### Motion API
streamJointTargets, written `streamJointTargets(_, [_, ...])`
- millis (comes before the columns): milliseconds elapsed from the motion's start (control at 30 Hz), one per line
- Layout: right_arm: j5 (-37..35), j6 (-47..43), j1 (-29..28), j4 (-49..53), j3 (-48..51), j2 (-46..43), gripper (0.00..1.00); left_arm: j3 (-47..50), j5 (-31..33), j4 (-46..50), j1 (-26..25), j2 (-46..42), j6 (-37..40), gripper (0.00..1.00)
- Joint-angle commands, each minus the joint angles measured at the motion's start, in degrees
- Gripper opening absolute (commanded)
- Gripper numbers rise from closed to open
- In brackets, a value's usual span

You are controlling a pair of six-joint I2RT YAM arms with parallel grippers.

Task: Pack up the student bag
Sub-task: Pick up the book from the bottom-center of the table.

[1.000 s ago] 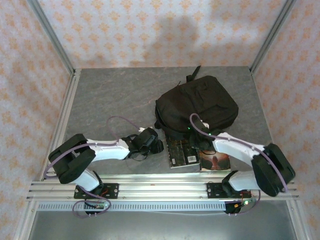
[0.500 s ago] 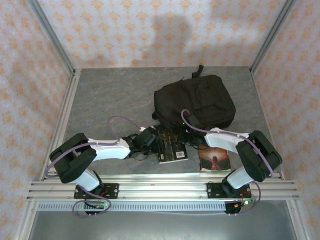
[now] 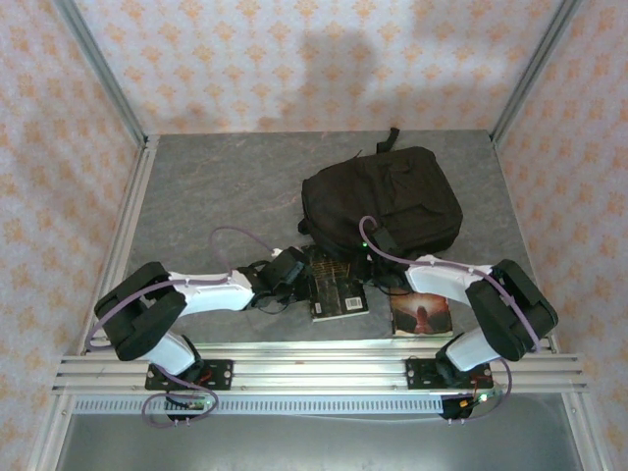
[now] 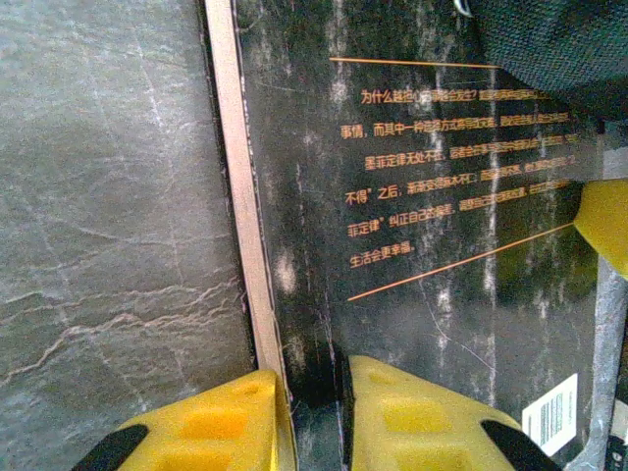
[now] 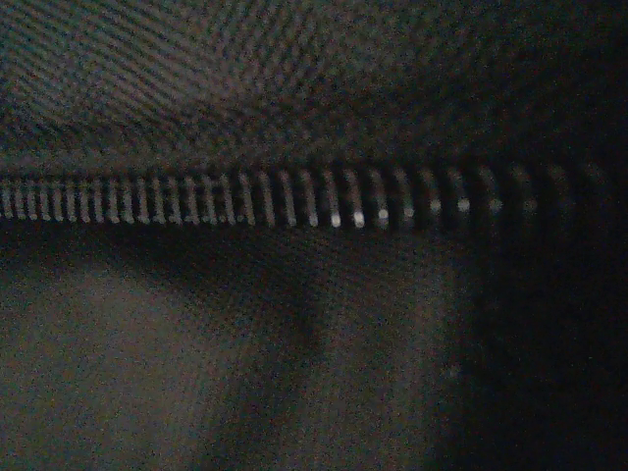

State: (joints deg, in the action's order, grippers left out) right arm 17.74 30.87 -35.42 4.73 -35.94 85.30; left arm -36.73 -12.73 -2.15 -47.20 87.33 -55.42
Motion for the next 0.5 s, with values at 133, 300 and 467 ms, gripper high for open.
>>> streamJointTargets(133, [16.46, 0.43, -2.23, 1.04, 1.72, 2.94, 0.36, -0.39, -6.12, -11.06, -0.69, -2.49, -1.27, 0.18])
streamJointTargets(300, [12.71, -0.51, -2.28, 3.62, 1.53, 3.05, 0.36, 0.6, -7.0, -12.91, -0.25, -5.24, -2.81, 0.18])
streamJointTargets(467, [12.28, -0.77, -2.23, 4.2, 0.84, 3.67, 0.36, 2.42, -8.18, -16.82, 0.61, -7.01, -5.4, 0.21])
